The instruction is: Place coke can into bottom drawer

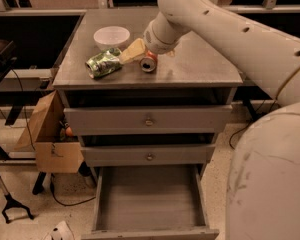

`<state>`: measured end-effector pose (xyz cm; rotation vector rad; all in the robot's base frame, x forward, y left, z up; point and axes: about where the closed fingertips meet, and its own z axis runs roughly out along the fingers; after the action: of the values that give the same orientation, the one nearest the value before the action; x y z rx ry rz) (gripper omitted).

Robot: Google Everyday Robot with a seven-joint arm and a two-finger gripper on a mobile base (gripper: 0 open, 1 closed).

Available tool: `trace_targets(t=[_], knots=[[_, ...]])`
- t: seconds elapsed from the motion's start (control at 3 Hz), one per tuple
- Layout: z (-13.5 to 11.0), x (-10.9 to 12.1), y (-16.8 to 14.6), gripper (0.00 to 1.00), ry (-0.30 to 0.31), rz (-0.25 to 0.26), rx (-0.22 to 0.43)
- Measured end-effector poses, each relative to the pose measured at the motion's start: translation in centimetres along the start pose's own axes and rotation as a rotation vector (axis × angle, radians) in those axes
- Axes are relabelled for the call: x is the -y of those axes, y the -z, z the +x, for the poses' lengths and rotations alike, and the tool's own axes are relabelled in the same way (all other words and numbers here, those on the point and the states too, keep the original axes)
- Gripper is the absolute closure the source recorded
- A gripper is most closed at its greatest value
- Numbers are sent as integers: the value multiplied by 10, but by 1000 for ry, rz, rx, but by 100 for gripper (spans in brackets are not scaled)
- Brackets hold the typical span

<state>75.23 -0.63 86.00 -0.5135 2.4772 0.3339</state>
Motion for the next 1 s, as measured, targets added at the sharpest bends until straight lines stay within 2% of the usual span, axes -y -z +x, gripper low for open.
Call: trace_targets(t=[0.33,0.67,1.0], knots=[[-9,-7,-16,0,-2,-6,-15],[-12,-6,-28,17,-11,3,-29],[-10,8,-24,40,-32,48,-30]])
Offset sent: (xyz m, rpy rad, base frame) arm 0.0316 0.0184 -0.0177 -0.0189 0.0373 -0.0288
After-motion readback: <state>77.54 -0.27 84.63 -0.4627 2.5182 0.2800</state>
